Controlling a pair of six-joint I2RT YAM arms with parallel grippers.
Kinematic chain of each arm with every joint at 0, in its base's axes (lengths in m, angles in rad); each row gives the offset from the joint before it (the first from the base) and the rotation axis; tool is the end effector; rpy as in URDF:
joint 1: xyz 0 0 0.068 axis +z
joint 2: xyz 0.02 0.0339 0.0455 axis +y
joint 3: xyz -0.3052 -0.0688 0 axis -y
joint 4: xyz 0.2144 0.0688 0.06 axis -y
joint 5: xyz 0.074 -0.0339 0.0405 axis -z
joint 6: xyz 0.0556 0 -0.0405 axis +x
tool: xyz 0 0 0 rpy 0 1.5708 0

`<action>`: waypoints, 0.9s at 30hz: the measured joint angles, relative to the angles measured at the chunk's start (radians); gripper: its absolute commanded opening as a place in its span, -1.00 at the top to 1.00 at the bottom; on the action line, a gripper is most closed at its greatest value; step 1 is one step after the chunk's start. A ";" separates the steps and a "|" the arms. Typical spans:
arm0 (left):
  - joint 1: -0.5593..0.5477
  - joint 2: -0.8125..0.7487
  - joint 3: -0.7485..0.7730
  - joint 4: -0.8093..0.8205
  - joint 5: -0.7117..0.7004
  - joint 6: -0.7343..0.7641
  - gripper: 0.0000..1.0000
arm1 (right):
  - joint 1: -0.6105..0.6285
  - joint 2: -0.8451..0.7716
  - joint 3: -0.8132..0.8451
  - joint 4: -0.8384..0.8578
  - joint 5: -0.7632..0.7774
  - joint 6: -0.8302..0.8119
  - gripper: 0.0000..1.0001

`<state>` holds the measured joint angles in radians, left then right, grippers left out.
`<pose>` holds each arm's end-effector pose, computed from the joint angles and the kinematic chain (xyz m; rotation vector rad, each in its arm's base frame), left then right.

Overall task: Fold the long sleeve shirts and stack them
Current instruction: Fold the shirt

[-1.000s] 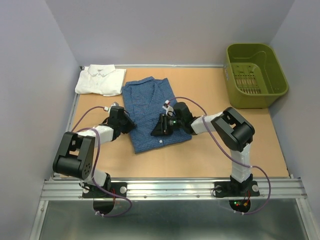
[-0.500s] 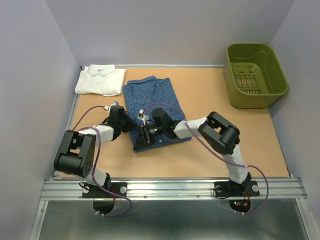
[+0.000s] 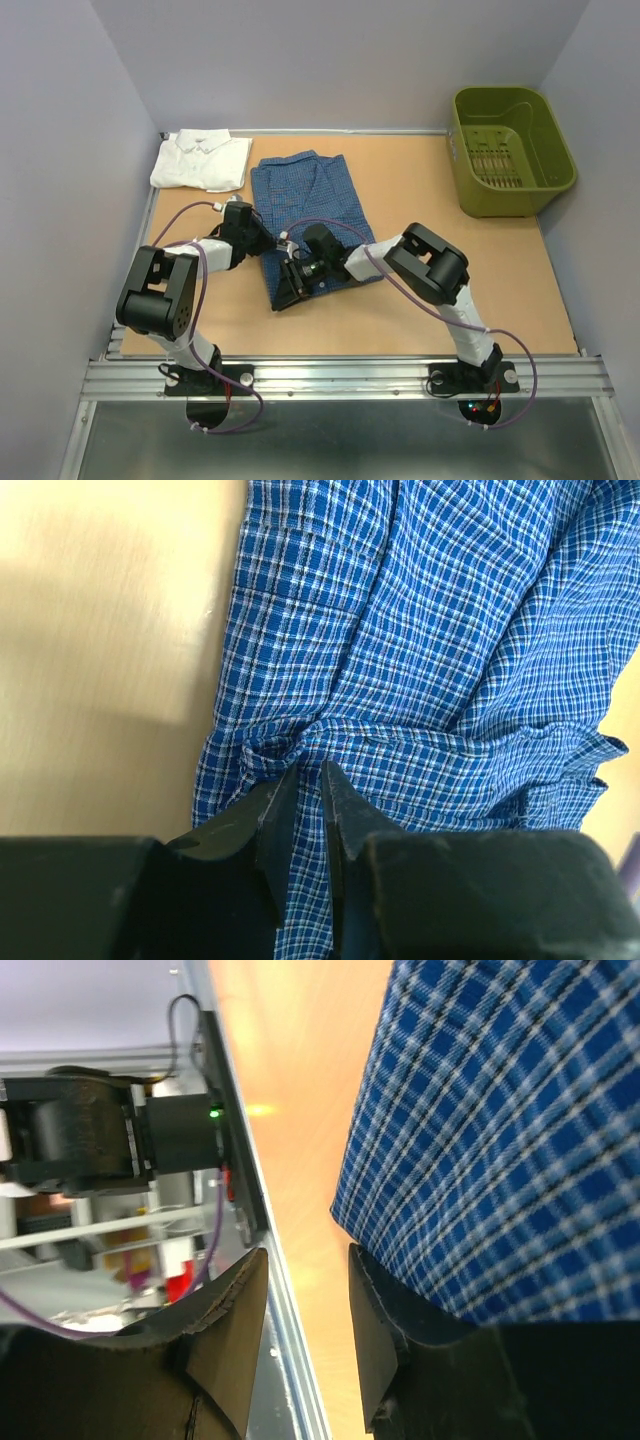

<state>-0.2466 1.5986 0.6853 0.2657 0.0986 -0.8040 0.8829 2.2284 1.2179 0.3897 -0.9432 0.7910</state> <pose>0.2994 -0.0810 0.2075 -0.5790 2.2290 -0.6726 0.2561 0.3825 0.1433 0.7534 -2.4146 -1.7701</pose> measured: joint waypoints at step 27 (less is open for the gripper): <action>0.000 0.010 0.017 -0.017 0.000 0.025 0.43 | -0.235 -0.227 -0.168 -0.153 0.034 -0.117 0.11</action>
<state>-0.2470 1.6081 0.7021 0.2489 0.0982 -0.7792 0.6483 2.0010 1.0496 0.2371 -0.9096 0.6743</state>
